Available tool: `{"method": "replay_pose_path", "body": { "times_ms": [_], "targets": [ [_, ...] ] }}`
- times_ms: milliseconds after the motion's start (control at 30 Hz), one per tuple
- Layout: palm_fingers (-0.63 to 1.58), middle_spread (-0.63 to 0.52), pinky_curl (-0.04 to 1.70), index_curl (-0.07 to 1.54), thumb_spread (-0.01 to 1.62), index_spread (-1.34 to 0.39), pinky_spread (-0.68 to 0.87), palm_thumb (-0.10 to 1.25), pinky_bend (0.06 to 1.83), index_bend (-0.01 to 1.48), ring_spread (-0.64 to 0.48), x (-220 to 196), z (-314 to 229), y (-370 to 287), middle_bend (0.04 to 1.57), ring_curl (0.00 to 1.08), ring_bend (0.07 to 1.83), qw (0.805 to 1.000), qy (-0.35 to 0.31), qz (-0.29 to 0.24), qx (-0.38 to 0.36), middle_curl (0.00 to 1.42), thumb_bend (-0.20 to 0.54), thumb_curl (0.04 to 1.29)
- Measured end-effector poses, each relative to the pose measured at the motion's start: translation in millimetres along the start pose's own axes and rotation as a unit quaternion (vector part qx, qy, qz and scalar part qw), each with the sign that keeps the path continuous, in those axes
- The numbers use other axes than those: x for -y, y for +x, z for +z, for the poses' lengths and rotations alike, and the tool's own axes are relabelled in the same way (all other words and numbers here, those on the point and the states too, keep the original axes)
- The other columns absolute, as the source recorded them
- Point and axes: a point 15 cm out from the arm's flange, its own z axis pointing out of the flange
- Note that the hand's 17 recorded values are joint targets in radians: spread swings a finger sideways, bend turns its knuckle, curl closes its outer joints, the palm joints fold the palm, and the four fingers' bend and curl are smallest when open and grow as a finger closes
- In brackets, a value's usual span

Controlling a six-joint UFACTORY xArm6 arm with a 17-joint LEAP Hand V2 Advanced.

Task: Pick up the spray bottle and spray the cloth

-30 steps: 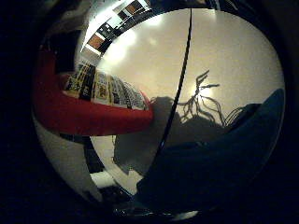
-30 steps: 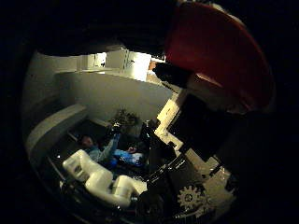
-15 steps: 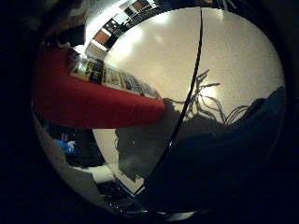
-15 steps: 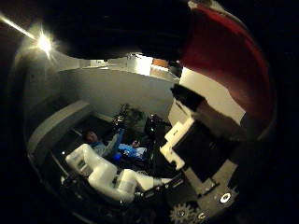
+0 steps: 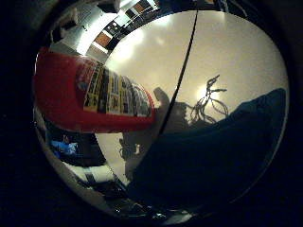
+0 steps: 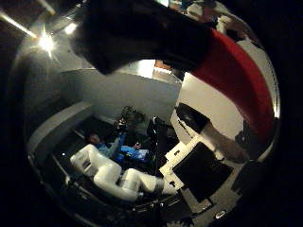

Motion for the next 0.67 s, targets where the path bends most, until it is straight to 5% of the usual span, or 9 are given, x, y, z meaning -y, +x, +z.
{"method": "replay_pose_path", "body": {
  "times_ms": [667],
  "targets": [
    [0.43,-0.2,0.49,0.57,1.02,-0.4,0.32,0.77,0.46,0.42,-0.21,-13,-101,9,0.72,0.42,0.78,0.996,0.043,-0.019,-0.07,0.55,-0.024,0.46]
  ]
}}
